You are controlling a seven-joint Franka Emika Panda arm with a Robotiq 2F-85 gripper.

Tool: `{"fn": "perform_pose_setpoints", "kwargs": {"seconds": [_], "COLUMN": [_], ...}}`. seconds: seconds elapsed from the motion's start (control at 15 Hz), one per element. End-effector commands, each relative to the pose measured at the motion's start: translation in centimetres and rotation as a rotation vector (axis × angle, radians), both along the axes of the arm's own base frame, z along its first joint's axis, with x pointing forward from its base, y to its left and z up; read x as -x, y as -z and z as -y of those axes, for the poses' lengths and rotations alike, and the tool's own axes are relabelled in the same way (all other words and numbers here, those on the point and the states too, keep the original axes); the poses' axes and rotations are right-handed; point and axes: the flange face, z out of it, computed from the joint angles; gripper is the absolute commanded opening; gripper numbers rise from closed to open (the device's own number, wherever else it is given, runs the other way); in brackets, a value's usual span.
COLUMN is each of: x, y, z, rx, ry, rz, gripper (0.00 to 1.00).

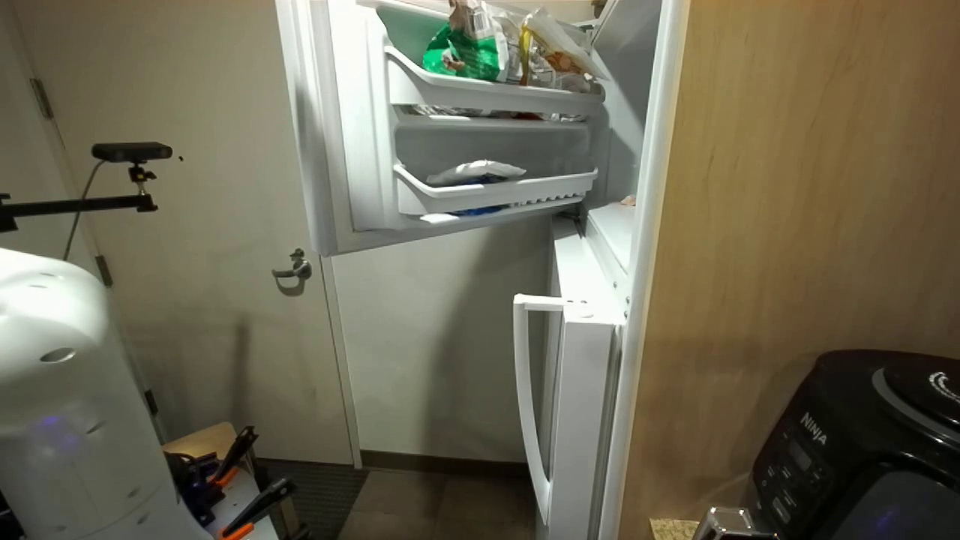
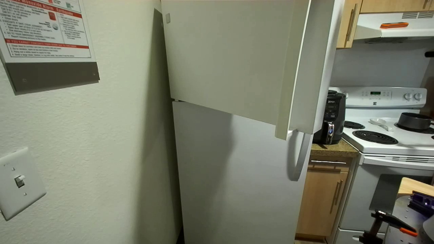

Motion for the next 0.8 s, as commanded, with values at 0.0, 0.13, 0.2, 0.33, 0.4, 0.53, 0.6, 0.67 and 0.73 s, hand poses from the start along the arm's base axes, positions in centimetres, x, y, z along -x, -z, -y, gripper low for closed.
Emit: {"fn": "perform_pose_setpoints", "kwargs": {"seconds": [0.0,0.13,0.2,0.33,0.4,0.53,0.6,0.67,0.73], "x": [0.2,0.2,0.4,0.3,0.3,0.6,0.8,0.9,1.1], "y": [1.5,2.3,2.8,3.6,4.0,4.4,4.6,4.7,4.8], "z": [0.0,-0.1,-0.2,-0.7,-1.0,-1.9,-2.5,-3.1,-3.8], "rx": [0.019,0.035,0.039,0.044,0.043,0.038,0.034,0.025,0.017], "ry": [-0.085,-0.114,-0.133,-0.164,-0.18,-0.211,-0.226,-0.242,-0.256], "rz": [-0.019,-0.021,-0.016,-0.015,-0.01,-0.002,0.005,0.01,0.015], "gripper": [1.0,1.0,1.0,1.0,1.0,1.0,1.0,1.0,1.0]}}
